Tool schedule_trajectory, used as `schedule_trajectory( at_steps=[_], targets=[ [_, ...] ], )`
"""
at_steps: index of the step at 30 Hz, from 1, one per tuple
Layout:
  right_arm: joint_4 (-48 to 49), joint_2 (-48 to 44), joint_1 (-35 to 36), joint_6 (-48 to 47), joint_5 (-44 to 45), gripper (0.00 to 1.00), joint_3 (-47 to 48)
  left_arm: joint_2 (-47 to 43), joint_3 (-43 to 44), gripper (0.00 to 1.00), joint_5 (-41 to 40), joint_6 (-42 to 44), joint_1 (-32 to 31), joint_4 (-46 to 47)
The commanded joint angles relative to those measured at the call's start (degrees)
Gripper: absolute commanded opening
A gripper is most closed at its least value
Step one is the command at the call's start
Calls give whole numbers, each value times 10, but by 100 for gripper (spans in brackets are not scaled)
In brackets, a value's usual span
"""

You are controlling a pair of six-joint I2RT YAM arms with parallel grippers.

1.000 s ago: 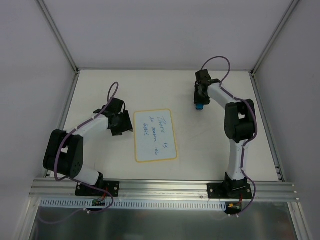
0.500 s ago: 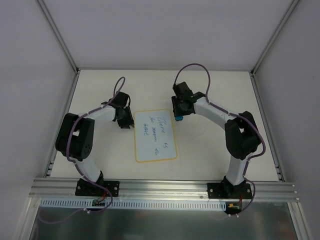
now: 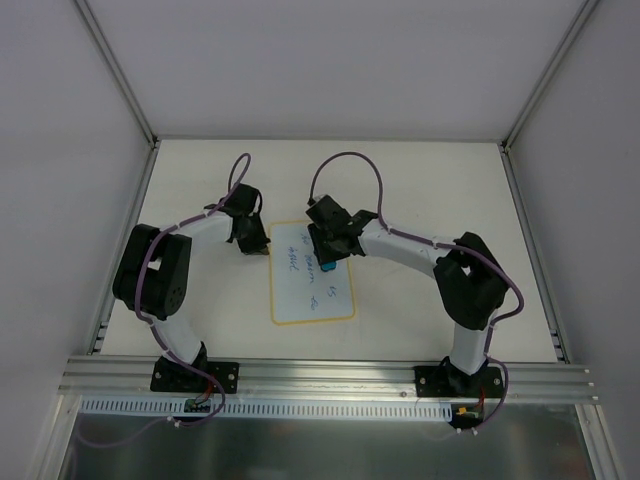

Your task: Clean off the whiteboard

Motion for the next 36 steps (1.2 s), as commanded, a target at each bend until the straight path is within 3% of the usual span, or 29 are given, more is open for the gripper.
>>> schedule_trajectory(
  at_steps=[1,5,7,13,17,29,33,34,36],
  targets=[
    [-10,-9,22,31,19,4,-5,16,-28,0,0,-22,-21,-21],
    [-12,-6,30,55,12,2,-16,16,-38,0,1,-31,-35,-21],
    [-12,-4,33,59,12,2,-19,10,-41,10,-2,-33,-35,-21],
    [-11,-12,33,69,17,0,-35,-14,-43,27,-5,-32,-35,-21],
    [-10,-26,33,73,26,0,-51,-30,-34,29,-3,-25,-36,-21],
    [-10,-41,33,75,31,0,-58,43,5,22,-32,-15,-69,-24],
    [-10,-45,33,73,31,0,-60,55,-6,8,-39,-18,-72,-26],
    [-10,-45,34,74,32,0,-60,57,-10,0,-39,-21,-72,-26],
    [-10,-39,35,72,28,0,-61,59,-24,0,-35,-32,-76,-27]
  ],
)
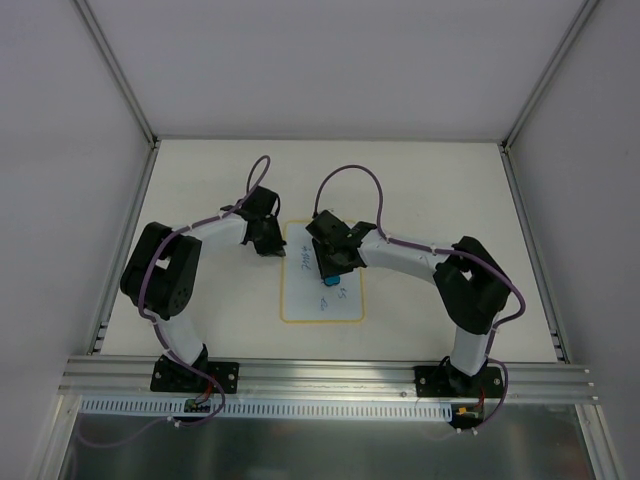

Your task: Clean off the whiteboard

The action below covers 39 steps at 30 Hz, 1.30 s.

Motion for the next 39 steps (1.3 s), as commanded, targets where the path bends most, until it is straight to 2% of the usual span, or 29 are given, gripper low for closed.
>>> schedule_trajectory(
  at_steps=[1,11,16,24,28,31,39],
  targets=[
    [0,-21,6,10,11,0,-1,43,-43,0,-30,-6,-11,-38],
    [-4,34,41,42,12,0,25,22,-98,0,-5,-84,-39,-38],
    [-40,61,42,73,61,0,46,15,-105,0,-2,-84,-40,-39],
    [-39,97,27,85,64,0,83,26,-105,0,7,-79,-40,-39],
    [-45,113,-2,94,71,0,104,26,-110,0,9,-78,-40,-39],
    [-67,128,-14,92,95,0,142,26,-113,0,9,-77,-40,-39],
    [-81,206,-27,78,83,0,243,25,-113,0,9,-71,-40,-39]
  ],
)
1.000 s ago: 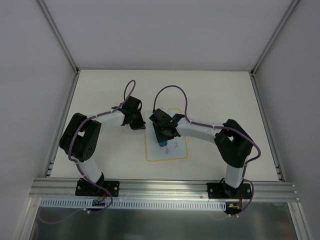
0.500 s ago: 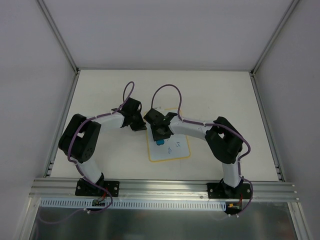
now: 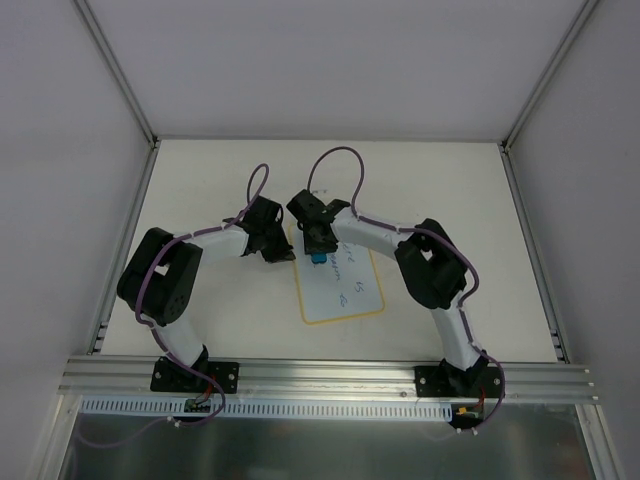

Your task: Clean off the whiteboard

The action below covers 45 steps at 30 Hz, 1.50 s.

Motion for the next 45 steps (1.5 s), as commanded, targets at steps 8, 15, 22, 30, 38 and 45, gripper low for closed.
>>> schedule_trajectory(
  at_steps=[8,15,22,30,38,45],
  targets=[
    [-11,96,-19,-24,-19,1,127,48,-43,0,-16,16,-13,-125],
    [-11,39,-17,-23,-33,0,29,55,-32,0,-11,4,-8,-125],
    [-11,-30,8,-32,-35,0,-66,55,-18,0,-14,-17,-6,-125],
    [-12,-66,25,-22,-50,0,-117,58,-7,0,-12,-27,-5,-125],
    [-11,-78,-29,-22,-11,0,-129,60,-12,0,-19,-13,-3,-125],
    [-7,-102,-125,-18,8,0,-172,60,-18,0,-17,0,7,-126]
  ],
)
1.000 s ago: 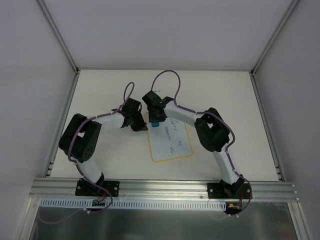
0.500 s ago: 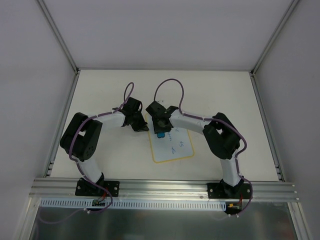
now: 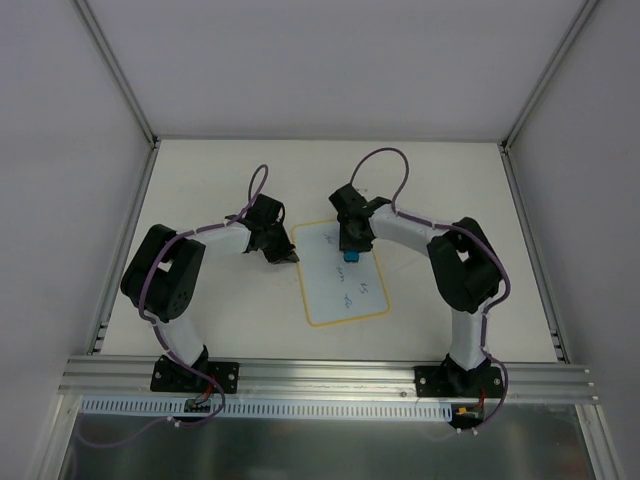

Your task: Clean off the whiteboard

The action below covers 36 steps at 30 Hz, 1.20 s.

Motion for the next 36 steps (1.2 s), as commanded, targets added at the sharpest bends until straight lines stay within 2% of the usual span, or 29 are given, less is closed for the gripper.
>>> schedule_trajectory(
  at_steps=[1,5,16,20,25,32,36],
  targets=[
    [-48,-9,-47,4,37,0,-32,43,-38,0,-45,33,7,-99],
    [-48,12,-43,-11,22,0,1,47,-31,0,-36,43,7,-98],
    [-117,176,15,-6,-59,0,245,50,-20,0,-23,55,6,-99],
    [-128,203,48,-7,-79,0,281,47,-20,0,-27,50,6,-99],
    [-133,200,29,-3,-65,1,271,48,-25,0,-33,42,8,-99],
    [-133,141,-87,-4,-23,0,196,45,-35,0,-32,30,26,-98],
    [-127,111,-129,-9,-23,0,157,45,-37,0,-33,28,30,-98]
  ],
)
